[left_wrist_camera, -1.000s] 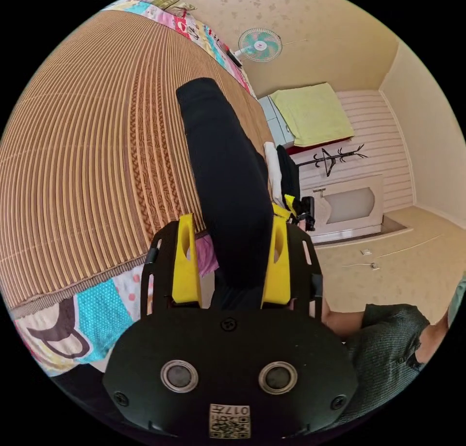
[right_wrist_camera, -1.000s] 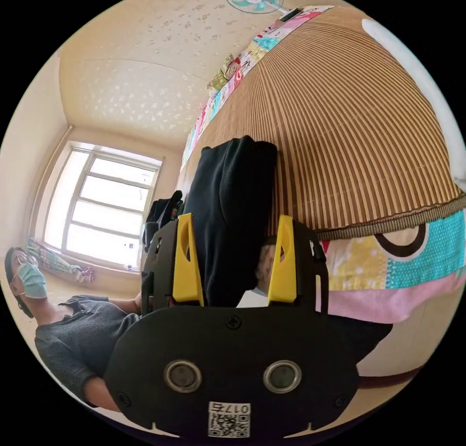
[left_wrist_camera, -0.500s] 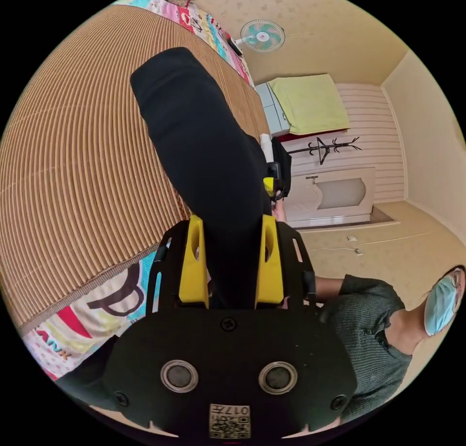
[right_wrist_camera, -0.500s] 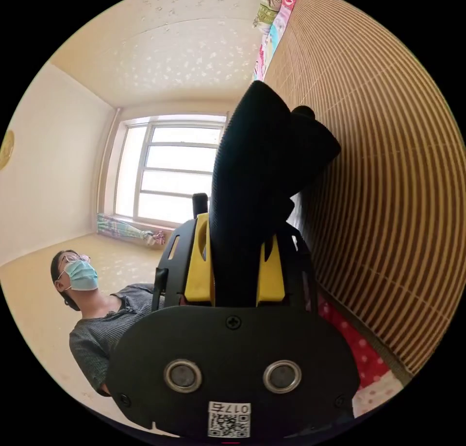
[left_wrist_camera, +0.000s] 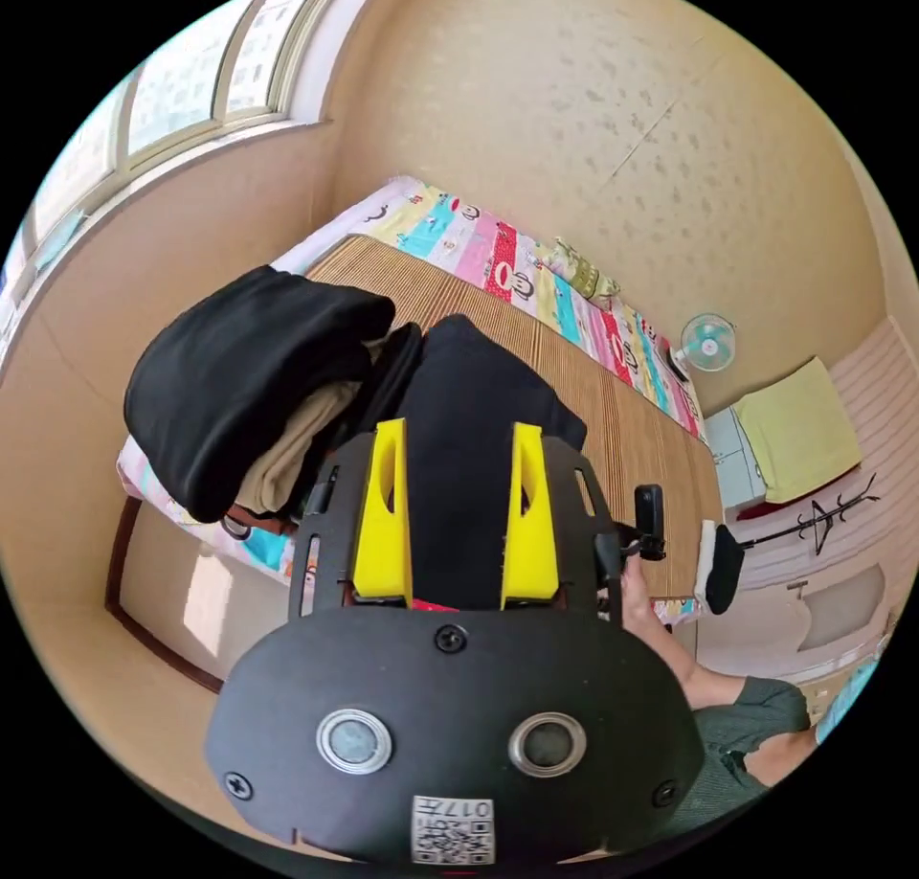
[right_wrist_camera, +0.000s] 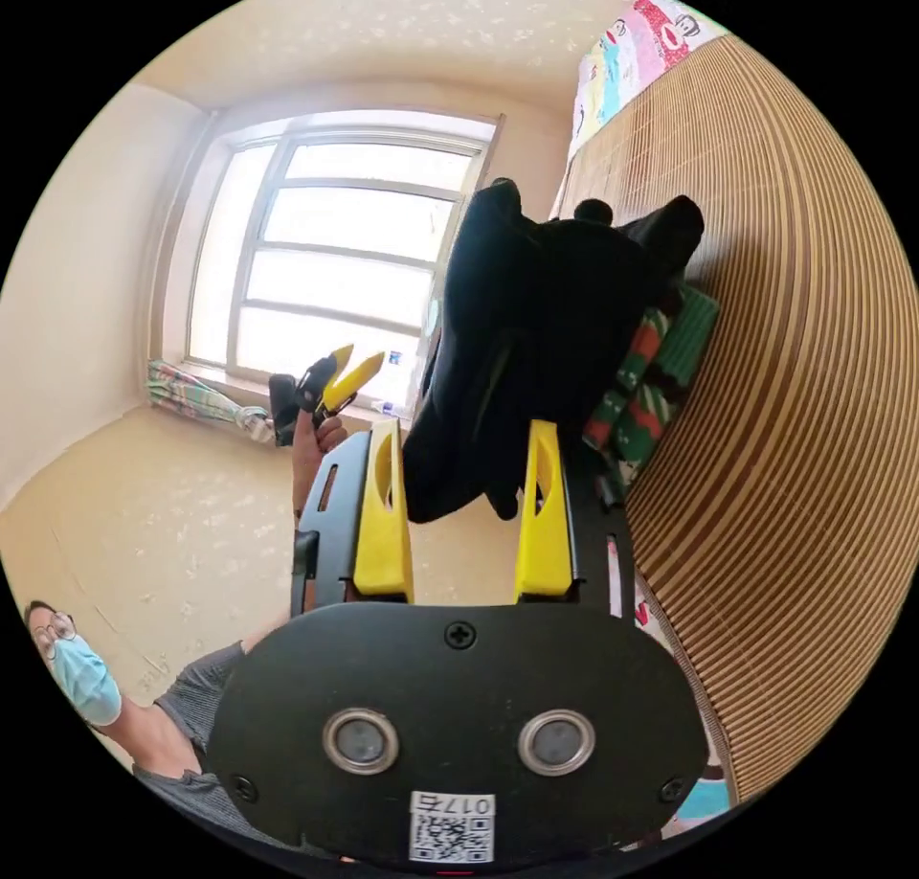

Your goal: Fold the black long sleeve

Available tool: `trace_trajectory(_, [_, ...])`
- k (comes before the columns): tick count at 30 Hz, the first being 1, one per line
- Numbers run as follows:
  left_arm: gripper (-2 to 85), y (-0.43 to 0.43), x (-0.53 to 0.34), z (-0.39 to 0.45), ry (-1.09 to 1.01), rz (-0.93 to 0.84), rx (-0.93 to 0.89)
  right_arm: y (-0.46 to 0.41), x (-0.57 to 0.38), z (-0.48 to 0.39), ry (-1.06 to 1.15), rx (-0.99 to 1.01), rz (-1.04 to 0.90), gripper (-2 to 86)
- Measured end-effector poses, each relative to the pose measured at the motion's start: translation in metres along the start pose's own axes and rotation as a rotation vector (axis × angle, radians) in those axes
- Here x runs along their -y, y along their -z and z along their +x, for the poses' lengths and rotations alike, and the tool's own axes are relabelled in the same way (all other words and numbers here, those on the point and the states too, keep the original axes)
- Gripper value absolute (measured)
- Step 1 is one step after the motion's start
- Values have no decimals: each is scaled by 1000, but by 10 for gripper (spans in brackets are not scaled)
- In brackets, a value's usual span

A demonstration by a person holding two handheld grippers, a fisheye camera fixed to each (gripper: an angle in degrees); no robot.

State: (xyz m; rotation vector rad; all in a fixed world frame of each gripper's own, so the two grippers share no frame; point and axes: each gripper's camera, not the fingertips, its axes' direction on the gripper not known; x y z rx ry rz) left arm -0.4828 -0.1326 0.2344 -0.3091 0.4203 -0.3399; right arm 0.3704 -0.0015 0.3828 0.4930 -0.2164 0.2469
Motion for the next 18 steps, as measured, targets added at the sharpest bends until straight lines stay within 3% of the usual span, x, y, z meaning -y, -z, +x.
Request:
trace_trajectory(3, [133,-36,-79,26,-95,-8,-40,20,-64,33,51,106,-87,34])
trace_trajectory(7, [112,-71,-172,56,-73,28,-59,113,-165,57,49,111,-120,18])
trace_trajectory(9, [135,-62,-228,67,59,209,-126,173,-209,53,31,12,-66,18])
trace_trajectory(11, [146,-53,-262,75,143,339,-170,244,-251,40,-1,-153,53,22])
trace_trajectory(14, [105,-53,-289,78,228,431,-264,375,-323,0,-31,-484,378,40])
trace_trajectory(16, [67,-57,-280,88,144,382,-314,458,-385,-58,-122,-826,745,74])
trace_trajectory(18, [39,-61,-264,110,38,285,-332,489,-429,-110,-214,-1136,1017,108])
